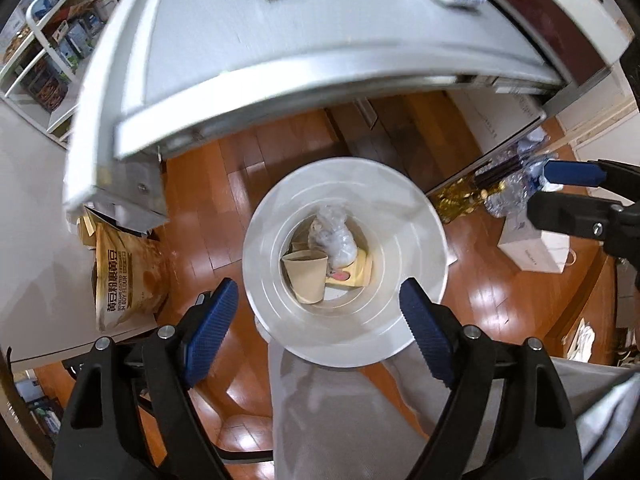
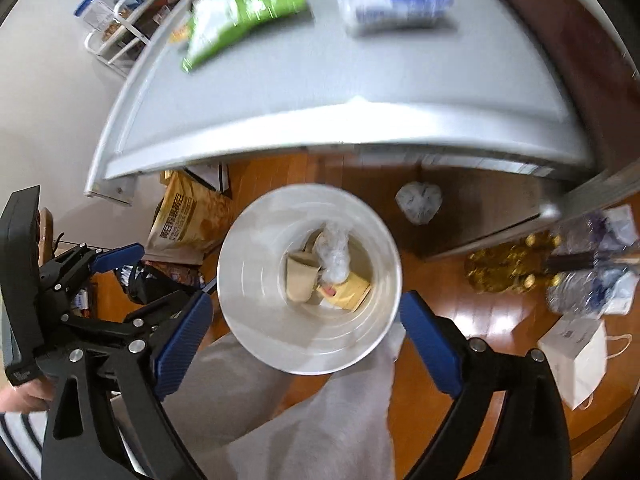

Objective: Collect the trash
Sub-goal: 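Move both tools back over the tray toward the green chip bag, then grasp the green Jagabee chip bag with right tool while left tool grasps the gold butter packet, then carry the chip bag and butter packet down over the white bin, then open both tools to drop the chip bag and butter packet into the bin, then move both tools back over the tray toward the biscuit packet and paper ball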

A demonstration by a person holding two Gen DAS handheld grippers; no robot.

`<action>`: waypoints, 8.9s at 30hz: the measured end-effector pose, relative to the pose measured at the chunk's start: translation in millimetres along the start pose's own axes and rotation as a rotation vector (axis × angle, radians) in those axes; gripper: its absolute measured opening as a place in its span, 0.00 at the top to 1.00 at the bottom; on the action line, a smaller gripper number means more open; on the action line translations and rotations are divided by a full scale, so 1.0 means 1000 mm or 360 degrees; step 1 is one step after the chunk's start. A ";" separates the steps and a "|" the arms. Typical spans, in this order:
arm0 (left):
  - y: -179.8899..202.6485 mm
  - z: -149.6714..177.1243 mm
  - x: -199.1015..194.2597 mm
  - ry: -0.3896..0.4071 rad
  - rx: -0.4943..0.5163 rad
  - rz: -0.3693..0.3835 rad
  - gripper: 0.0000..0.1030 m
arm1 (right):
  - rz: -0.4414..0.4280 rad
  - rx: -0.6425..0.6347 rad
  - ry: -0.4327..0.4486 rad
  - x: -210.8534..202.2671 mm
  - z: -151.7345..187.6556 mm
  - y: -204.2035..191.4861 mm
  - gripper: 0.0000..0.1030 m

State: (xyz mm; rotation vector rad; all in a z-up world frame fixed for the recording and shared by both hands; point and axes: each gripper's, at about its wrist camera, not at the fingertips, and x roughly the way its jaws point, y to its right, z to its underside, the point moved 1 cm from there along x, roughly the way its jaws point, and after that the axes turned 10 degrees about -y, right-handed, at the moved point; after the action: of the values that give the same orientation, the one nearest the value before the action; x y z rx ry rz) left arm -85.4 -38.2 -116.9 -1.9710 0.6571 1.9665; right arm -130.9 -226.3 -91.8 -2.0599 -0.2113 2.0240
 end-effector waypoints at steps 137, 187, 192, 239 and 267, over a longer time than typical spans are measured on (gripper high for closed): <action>-0.049 -0.131 -0.104 0.0469 -0.0206 -0.0093 0.47 | 0.0046 -0.0133 0.0303 -0.087 -0.159 -0.036 0.42; 0.006 0.008 0.014 -0.0072 0.0039 0.0037 0.47 | 0.0020 -0.0178 -0.0357 0.070 -0.005 -0.017 0.42; 0.004 0.007 0.030 -0.0101 0.0028 0.0017 0.47 | -0.0021 -0.0031 -0.0372 0.089 -0.011 -0.008 0.42; -0.002 0.017 0.021 -0.0094 0.0038 0.0009 0.13 | 0.0014 -0.0061 -0.0290 0.049 -0.009 -0.009 0.12; -0.062 -0.260 -0.097 0.0482 -0.0138 -0.0228 0.04 | 0.0389 -0.0062 0.0514 -0.102 -0.258 -0.008 0.05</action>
State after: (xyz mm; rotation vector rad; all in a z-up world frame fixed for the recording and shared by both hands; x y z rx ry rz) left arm 173.8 -104.0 -19.1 -2.3250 0.4874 1.6557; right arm 124.1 -265.3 9.9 -2.5029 0.0649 1.7830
